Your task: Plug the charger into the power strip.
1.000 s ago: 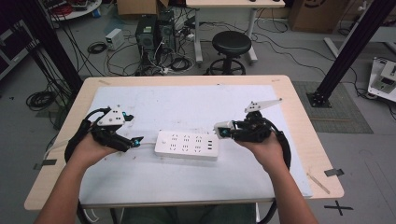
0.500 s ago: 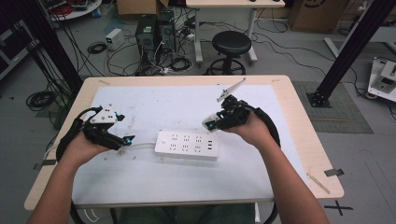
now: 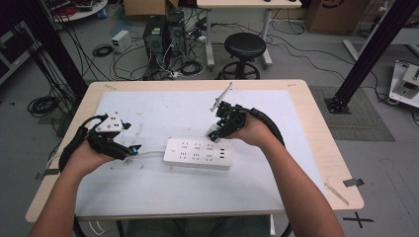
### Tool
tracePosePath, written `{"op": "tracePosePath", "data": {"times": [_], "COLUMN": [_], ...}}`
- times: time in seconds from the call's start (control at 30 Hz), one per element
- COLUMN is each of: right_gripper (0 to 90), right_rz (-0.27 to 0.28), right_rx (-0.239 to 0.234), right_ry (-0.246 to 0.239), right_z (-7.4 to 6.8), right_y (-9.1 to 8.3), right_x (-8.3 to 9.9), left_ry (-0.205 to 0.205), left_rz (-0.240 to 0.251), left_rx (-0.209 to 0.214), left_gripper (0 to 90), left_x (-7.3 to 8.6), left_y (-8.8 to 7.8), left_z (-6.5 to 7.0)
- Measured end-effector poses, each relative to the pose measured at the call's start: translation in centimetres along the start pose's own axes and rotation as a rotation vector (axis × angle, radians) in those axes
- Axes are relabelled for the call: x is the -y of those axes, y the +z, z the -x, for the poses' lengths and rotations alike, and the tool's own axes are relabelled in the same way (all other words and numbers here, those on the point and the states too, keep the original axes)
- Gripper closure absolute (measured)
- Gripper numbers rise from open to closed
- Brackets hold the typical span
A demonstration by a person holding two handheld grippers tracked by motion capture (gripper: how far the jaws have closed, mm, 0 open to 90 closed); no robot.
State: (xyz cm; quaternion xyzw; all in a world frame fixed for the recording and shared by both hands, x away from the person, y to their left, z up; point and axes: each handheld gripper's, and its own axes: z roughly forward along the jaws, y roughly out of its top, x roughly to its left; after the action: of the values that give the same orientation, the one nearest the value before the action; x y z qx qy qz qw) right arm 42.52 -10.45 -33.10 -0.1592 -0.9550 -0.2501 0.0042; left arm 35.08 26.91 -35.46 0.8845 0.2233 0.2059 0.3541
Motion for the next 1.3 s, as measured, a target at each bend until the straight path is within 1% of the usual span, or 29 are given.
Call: {"op": "tracePosePath", "data": {"times": [0.03, 0.07, 0.1, 0.13, 0.17, 0.2, 0.23, 0.27, 0.33, 0.37, 0.4, 0.43, 0.47, 0.5, 0.53, 0.6, 0.63, 0.7, 0.77, 0.8, 0.93, 0.97, 1.07, 1.1, 1.13, 1.17, 1.27, 1.3], "right_gripper": [63.4, 63.4, 63.4, 63.4, 63.4, 63.4, 63.3, 63.4, 63.4, 63.4, 63.4, 63.4, 63.4, 63.4, 63.4, 63.4, 63.4, 63.4, 63.4, 63.4, 63.4, 63.4, 63.5, 63.5, 63.5, 63.6, 63.6, 63.6], "right_rz": [-0.018, -0.018, -0.039, -0.07, -0.087, -0.087, -0.09, -0.102, -0.102, -0.149, -0.149, -0.153, -0.178, -0.183, -0.191, -0.21, -0.21, -0.233, -0.239, -0.256, -0.263, -0.282, -0.292, -0.304, -0.304, -0.313, -0.315, -0.325], "right_rx": [0.003, 0.003, 0.004, 0.006, 0.008, 0.008, 0.008, 0.008, 0.008, 0.01, 0.01, 0.01, 0.01, 0.009, 0.004, 0.005, 0.005, 0.011, 0.009, 0.015, 0.005, 0.003, 0.008, 0.01, 0.01, 0.013, 0.013, 0.016], "right_ry": [-0.019, -0.019, -0.035, -0.064, -0.069, -0.069, -0.085, -0.085, -0.085, -0.11, -0.11, -0.126, -0.136, -0.144, -0.142, -0.159, -0.159, -0.173, -0.174, -0.184, -0.191, -0.207, -0.21, -0.22, -0.22, -0.231, -0.232, -0.224], "right_z": [-0.1, -0.1, -0.1, -0.2, -0.3, -0.3, -0.2, -0.2, -0.2, 0.0, 0.0, 0.1, 0.1, 0.1, 0.1, 0.0, 0.0, -0.1, -0.1, -0.1, -0.1, -0.3, -0.5, -0.6, -0.6, -0.6, -0.6, -0.7], "right_y": [0.2, 0.2, 0.5, 0.9, 1.1, 1.1, 1.3, 1.4, 1.4, 2.1, 2.1, 2.3, 2.7, 2.8, 2.9, 3.2, 3.2, 3.4, 3.5, 3.7, 3.8, 4.2, 4.3, 4.4, 4.4, 4.5, 4.6, 4.6], "right_x": [-0.1, -0.1, -0.3, -0.4, -0.5, -0.5, -0.6, -0.6, -0.6, -0.7, -0.7, -0.8, -1.0, -1.0, -1.2, -1.5, -1.5, -1.9, -1.9, -2.1, -2.2, -2.2, -2.3, -2.5, -2.5, -2.8, -2.8, -2.9], "left_ry": [-0.005, -0.005, -0.005, -0.002, -0.002, -0.002, 0.001, 0.001, 0.0, 0.004, 0.004, 0.004, 0.003, 0.003, -0.001, 0.002, 0.002, -0.006, 0.0, -0.001, 0.005, 0.002, 0.0, 0.003, 0.003, 0.008, 0.011, 0.011], "left_rz": [0.003, 0.003, 0.003, -0.006, -0.006, -0.004, -0.01, -0.01, -0.013, -0.015, -0.015, -0.015, -0.017, -0.019, -0.016, -0.014, -0.014, -0.007, -0.004, -0.004, -0.009, -0.005, -0.002, -0.008, -0.008, -0.01, -0.017, -0.017], "left_rx": [0.001, 0.001, 0.001, -0.002, -0.002, -0.003, -0.003, -0.003, -0.005, -0.003, -0.003, -0.003, -0.002, -0.003, -0.004, -0.002, -0.002, -0.005, -0.006, -0.007, -0.002, -0.003, -0.003, -0.004, -0.004, -0.001, -0.001, -0.001], "left_gripper": [17.5, 17.5, 17.5, 17.5, 17.5, 17.5, 17.5, 17.5, 17.5, 17.5, 17.5, 17.5, 17.5, 17.5, 17.5, 17.5, 17.5, 17.5, 17.5, 17.5, 17.5, 17.5, 17.5, 17.5, 17.5, 17.5, 17.5, 17.5], "left_x": [0.1, 0.1, 0.1, 0.2, 0.2, 0.3, 0.3, 0.3, 0.4, 0.5, 0.5, 0.5, 0.5, 0.4, 0.4, 0.4, 0.4, 0.5, 0.6, 0.7, 0.9, 0.8, 0.8, 0.7, 0.7, 0.7, 0.6, 0.6], "left_y": [0.0, 0.0, 0.0, -0.1, -0.1, -0.1, -0.1, -0.1, -0.2, -0.2, -0.2, -0.2, -0.2, -0.2, -0.1, -0.2, -0.2, -0.2, -0.3, -0.3, -0.4, -0.3, -0.3, -0.2, -0.2, -0.1, 0.0, 0.0], "left_z": [0.0, 0.0, 0.0, 0.0, 0.0, 0.0, 0.0, 0.0, 0.0, 0.0, 0.0, 0.0, 0.0, 0.1, 0.1, 0.1, 0.1, 0.2, 0.3, 0.3, 0.3, 0.4, 0.4, 0.4, 0.4, 0.4, 0.4, 0.4]}}
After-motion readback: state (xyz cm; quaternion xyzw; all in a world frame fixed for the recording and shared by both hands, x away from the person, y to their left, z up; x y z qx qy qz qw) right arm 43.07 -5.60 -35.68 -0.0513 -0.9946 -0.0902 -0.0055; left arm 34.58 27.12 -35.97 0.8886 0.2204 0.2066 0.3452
